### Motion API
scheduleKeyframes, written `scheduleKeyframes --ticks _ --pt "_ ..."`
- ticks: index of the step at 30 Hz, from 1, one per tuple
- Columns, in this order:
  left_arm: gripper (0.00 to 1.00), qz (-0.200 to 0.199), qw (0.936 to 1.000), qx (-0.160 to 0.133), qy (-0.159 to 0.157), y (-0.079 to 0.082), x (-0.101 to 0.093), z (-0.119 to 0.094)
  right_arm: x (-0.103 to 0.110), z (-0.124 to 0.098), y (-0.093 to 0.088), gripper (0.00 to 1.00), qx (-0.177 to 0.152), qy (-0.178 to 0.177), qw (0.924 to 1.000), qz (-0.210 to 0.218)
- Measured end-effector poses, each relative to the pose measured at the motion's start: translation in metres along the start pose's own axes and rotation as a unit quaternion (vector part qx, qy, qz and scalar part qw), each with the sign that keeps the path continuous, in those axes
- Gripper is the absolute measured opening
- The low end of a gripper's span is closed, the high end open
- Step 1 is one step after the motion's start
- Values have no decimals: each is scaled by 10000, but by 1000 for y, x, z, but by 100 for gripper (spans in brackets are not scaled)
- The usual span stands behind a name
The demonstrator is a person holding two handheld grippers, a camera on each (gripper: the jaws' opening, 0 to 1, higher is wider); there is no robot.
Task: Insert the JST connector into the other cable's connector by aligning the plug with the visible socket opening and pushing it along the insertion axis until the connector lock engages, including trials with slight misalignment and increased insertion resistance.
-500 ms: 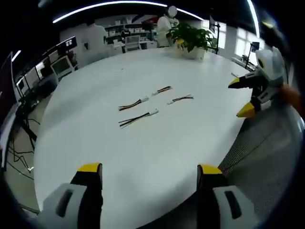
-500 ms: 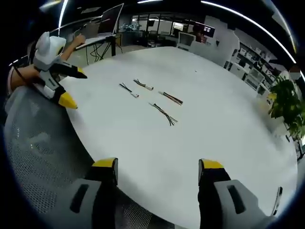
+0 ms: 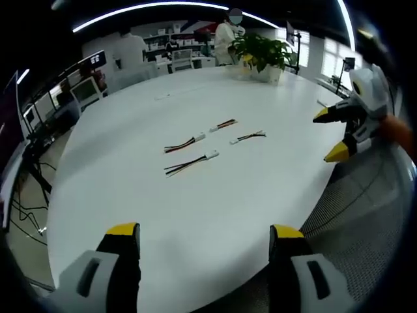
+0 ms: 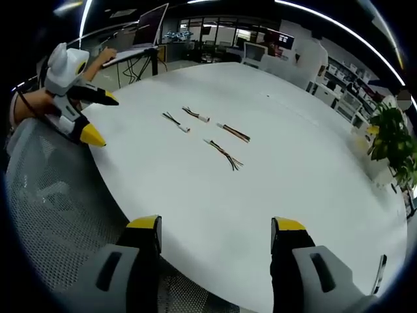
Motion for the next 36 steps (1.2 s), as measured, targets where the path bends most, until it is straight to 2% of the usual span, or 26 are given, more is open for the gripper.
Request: scheduleKeyframes --ticks 7,12,16,20,24,30,36 --pt "79 88 9997 -66 207 2 3 -3 1 4 -1 65 113 215 9996 134" --pt "78 88 9997 -67 196 3 6 -1 1 4 0 65 154 83 9998 12" --pt "78 -112 9993 -219 292 5 12 -4 1 5 -1 64 192 168 9997 53" --pt "78 -106 9986 -325 394 7 15 -4 6 5 0 64 198 226 9995 -121" --pt "78 -81 9980 -367 507 6 16 -7 6 5 -1 64 220 277 9993 -103" --pt "78 -36 9988 -229 437 4 13 -3 7 8 -1 66 275 337 9989 -201" --pt "78 9 9992 -183 342 4 11 -1 5 8 0 67 224 332 9992 -95"
Point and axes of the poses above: the point that each gripper's makers call its tool centre point, and the gripper's own axes: z roughly forward along the fingers, x roughly to its left, y roughly out of its top, the point moved 10 cm from there along -z, roughly backward along the fingers, and after that the axes turned 3 degrees about x, right-handed, at the moved point
